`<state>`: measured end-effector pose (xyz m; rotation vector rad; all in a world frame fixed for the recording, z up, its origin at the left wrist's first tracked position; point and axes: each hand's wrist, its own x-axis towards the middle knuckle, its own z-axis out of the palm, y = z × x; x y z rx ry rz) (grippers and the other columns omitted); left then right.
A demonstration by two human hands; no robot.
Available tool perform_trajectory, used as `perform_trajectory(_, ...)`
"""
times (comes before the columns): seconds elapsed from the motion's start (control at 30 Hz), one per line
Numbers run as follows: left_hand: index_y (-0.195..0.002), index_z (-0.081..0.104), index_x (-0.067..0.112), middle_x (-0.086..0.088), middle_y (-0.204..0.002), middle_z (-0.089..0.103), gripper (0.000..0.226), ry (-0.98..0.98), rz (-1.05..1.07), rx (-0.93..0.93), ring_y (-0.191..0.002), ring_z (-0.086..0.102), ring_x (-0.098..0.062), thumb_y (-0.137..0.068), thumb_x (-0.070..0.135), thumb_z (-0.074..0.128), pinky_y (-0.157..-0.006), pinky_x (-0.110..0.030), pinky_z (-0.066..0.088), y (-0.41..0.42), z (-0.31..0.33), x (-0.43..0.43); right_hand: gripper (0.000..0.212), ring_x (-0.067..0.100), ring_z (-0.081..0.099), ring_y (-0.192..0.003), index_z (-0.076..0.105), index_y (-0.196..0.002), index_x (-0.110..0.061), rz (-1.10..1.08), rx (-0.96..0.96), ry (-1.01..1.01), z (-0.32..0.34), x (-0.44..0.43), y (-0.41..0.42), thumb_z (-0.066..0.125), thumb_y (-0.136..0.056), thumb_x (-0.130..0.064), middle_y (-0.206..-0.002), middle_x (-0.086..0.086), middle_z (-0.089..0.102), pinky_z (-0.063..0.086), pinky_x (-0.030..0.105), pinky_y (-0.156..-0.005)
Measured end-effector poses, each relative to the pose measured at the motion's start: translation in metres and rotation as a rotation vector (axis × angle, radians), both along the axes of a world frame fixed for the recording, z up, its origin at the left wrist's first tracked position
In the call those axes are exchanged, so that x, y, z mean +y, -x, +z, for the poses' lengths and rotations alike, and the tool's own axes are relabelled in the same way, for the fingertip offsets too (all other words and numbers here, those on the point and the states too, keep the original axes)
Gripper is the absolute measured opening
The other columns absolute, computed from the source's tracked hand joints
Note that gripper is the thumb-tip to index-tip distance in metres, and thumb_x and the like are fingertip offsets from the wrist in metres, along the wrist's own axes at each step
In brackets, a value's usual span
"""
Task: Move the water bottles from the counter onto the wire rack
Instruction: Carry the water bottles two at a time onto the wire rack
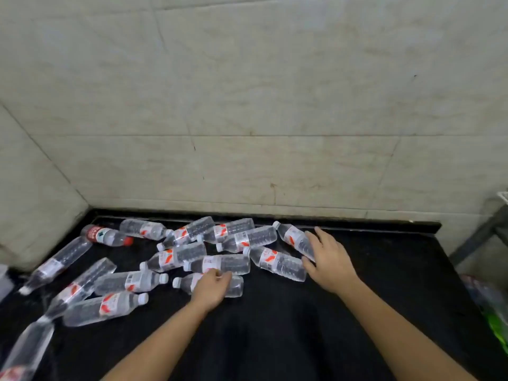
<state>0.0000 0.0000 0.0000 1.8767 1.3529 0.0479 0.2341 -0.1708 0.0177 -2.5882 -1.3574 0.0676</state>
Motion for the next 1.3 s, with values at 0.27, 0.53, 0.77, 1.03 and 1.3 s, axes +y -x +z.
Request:
perform_trajectory(0.27, -0.144, 0.042, 0.011, -0.015, -0.14, 0.05, 0.062, 0.725, 0.625, -0.232, -0.124, 0.051, -0.035, -0.095, 0.043, 0.062, -0.097, -0.053, 0.05, 0.01, -0.09, 0.043, 0.076, 0.032, 0.028, -0.15, 0.027, -0.156, -0.015, 0.11, 0.115, 0.277, -0.084, 0.061, 0.018, 0.06, -0.092, -0.038, -0.161, 0.016, 0.028, 0.024, 0.044, -0.122)
perform_trajectory(0.53, -0.149, 0.034, 0.011, -0.014, -0.136, 0.057, 0.106, 0.756, 0.927, -0.313, -0.114, 0.061, -0.033, -0.07, 0.066, 0.079, -0.081, -0.05, 0.058, 0.008, -0.14, 0.096, 0.095, 0.037, -0.002, -0.155, -0.008, -0.161, -0.021, 0.037, 0.209, 0.494, -0.126, 0.12, 0.018, 0.056, -0.095, -0.047, -0.169, 0.014, -0.006, 0.007, 0.05, -0.126)
perform_trajectory(0.77, -0.125, 0.057, 0.008, -0.009, -0.111, 0.066, 0.058, 0.638, 0.881, -0.305, -0.101, 0.063, -0.025, -0.085, 0.044, 0.077, -0.077, -0.045, 0.061, 0.011, -0.149, 0.085, 0.088, 0.036, 0.041, -0.126, 0.017, -0.159, -0.013, -0.133, 0.116, 0.468, -0.141, 0.121, 0.024, 0.058, -0.092, -0.052, -0.149, 0.012, 0.036, 0.041, 0.045, -0.105)
perform_trajectory(1.03, -0.125, 0.056, 0.01, -0.009, -0.12, 0.063, 0.064, 0.656, 0.648, -0.06, -0.108, 0.061, -0.03, -0.08, 0.051, 0.078, -0.071, -0.043, 0.058, 0.015, -0.142, 0.072, 0.075, 0.035, 0.046, -0.124, 0.054, -0.134, -0.012, -0.481, 0.431, 0.347, -0.14, 0.081, 0.068, 0.069, -0.08, -0.061, -0.133, 0.014, 0.048, 0.047, 0.045, -0.099)
perform_trajectory(1.3, -0.135, 0.034, 0.005, -0.016, -0.138, 0.049, 0.108, 0.365, 0.278, 0.225, -0.115, 0.06, -0.037, -0.063, 0.072, 0.078, -0.084, -0.043, 0.052, -0.023, -0.134, 0.045, 0.074, 0.03, 0.059, -0.113, 0.044, -0.116, -0.013, -0.829, 0.664, 0.31, -0.142, 0.023, 0.114, 0.068, -0.076, -0.07, -0.122, 0.009, 0.052, 0.046, 0.04, -0.079)
